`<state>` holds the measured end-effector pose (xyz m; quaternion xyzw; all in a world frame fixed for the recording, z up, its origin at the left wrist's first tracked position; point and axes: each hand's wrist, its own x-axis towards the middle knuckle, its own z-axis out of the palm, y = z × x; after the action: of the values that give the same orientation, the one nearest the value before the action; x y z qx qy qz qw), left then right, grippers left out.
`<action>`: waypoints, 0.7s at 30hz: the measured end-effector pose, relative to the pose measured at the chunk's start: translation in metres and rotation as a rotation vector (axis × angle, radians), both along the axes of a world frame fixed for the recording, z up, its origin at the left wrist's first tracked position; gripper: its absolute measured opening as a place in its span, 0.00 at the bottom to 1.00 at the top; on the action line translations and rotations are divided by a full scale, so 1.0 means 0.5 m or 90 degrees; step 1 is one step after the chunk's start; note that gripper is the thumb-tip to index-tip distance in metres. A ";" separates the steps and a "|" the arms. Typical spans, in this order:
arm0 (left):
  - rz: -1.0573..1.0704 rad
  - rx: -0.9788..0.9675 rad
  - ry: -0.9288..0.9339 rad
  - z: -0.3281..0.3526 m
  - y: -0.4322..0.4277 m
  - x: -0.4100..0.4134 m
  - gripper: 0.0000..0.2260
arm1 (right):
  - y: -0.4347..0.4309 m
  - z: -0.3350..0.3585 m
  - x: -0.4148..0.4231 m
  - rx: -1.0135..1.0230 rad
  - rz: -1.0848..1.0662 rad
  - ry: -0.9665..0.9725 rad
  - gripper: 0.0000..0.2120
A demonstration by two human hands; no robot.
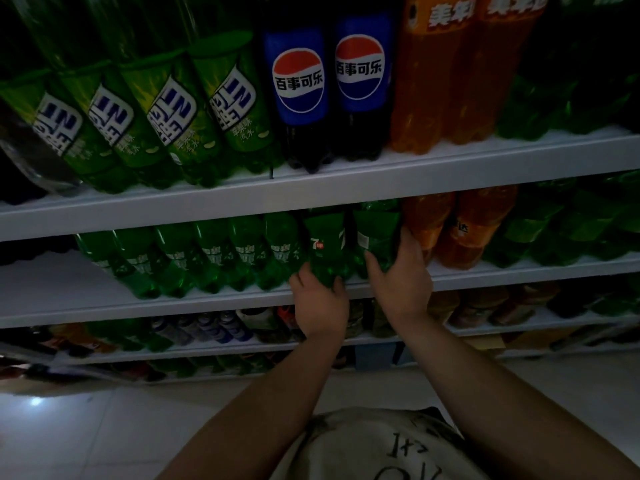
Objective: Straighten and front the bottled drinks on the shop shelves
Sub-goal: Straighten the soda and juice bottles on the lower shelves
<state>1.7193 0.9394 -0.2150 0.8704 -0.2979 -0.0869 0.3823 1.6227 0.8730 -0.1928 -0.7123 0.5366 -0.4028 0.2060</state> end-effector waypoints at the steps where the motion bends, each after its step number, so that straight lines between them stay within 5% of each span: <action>1: -0.003 -0.001 -0.002 0.003 -0.007 -0.001 0.30 | -0.002 0.013 0.005 -0.004 -0.002 -0.024 0.32; 5: 0.003 0.066 0.004 0.013 -0.036 -0.008 0.37 | -0.014 0.046 0.024 0.001 -0.016 -0.067 0.34; 13: 0.017 0.202 0.008 -0.015 -0.040 0.014 0.29 | 0.032 0.009 0.008 -0.090 -0.008 -0.053 0.26; 21: -0.128 0.329 -0.136 -0.029 -0.041 0.020 0.19 | 0.026 0.117 0.097 -0.173 0.223 0.076 0.18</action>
<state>1.7294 0.9191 -0.2294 0.9093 -0.3891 -0.1051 0.1037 1.6713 0.8858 -0.1344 -0.8383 0.3569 -0.3865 0.1429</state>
